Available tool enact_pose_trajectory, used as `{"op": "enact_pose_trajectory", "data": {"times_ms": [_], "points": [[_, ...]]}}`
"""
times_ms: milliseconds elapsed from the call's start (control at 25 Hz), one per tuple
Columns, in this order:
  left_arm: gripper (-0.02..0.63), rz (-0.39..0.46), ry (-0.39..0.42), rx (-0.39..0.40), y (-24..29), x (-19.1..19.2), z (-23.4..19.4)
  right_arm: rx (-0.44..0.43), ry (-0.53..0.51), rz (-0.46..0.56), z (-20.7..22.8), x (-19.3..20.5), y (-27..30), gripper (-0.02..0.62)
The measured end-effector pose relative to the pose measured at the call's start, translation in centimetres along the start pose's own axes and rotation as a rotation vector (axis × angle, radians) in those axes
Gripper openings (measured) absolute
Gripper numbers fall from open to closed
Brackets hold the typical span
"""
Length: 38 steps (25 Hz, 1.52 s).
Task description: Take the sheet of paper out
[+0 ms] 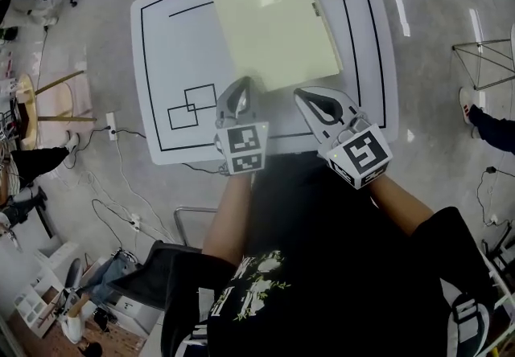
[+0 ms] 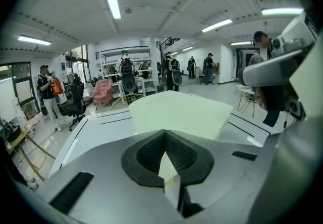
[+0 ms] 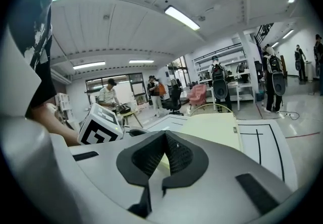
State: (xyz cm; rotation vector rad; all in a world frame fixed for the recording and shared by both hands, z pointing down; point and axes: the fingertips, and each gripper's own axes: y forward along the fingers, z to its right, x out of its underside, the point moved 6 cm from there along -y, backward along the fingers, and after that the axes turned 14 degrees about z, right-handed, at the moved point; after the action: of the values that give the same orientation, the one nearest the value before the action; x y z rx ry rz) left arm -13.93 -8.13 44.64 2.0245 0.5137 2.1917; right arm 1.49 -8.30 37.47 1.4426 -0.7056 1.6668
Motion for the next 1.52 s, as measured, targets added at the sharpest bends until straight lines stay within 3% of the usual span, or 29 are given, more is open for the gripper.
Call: {"op": "enact_pose_trajectory", "data": {"times_ms": [160, 240, 280, 360, 440, 560, 720, 840, 1160, 1520], "points": [[0.000, 0.000, 0.000, -0.007, -0.5, 0.4, 0.1, 0.008, 0.040, -0.049, 0.5, 1.7, -0.5, 0.000], [0.000, -0.001, 0.000, -0.006, -0.5, 0.6, 0.3, 0.039, 0.116, -0.094, 1.5, 3.7, -1.2, 0.002], [0.000, -0.002, -0.001, -0.006, -0.5, 0.6, 0.4, 0.059, 0.177, -0.119, 2.0, 4.8, -1.6, 0.017], [0.000, 0.000, -0.001, -0.004, -0.4, 0.5, 0.6, 0.104, 0.304, -0.154, 3.2, 6.7, -2.3, 0.110], [0.000, 0.000, 0.004, -0.001, -0.3, 0.4, 0.8, 0.148, 0.389, -0.158, 4.3, 7.7, -2.6, 0.127], [0.000, -0.010, 0.010, 0.002, -0.3, 0.6, 0.8, 0.194, 0.427, -0.114, 5.7, 7.4, -2.2, 0.144], [0.000, -0.018, 0.013, -0.005, -0.3, 0.6, 0.5, 0.214, 0.386, -0.057, 6.8, 5.9, -0.9, 0.138], [0.000, -0.011, 0.014, -0.013, -0.5, 0.4, 0.3, 0.172, 0.298, -0.017, 6.1, 4.3, -0.5, 0.104], [0.000, 0.024, -0.003, -0.061, -1.4, -0.7, -1.1, -0.070, -0.012, 0.050, 1.3, 0.5, 1.9, 0.069], [0.000, 0.011, -0.066, -0.159, -3.8, 0.4, -2.4, -0.314, -0.071, 0.105, -2.2, -1.2, 5.5, 0.040]]}}
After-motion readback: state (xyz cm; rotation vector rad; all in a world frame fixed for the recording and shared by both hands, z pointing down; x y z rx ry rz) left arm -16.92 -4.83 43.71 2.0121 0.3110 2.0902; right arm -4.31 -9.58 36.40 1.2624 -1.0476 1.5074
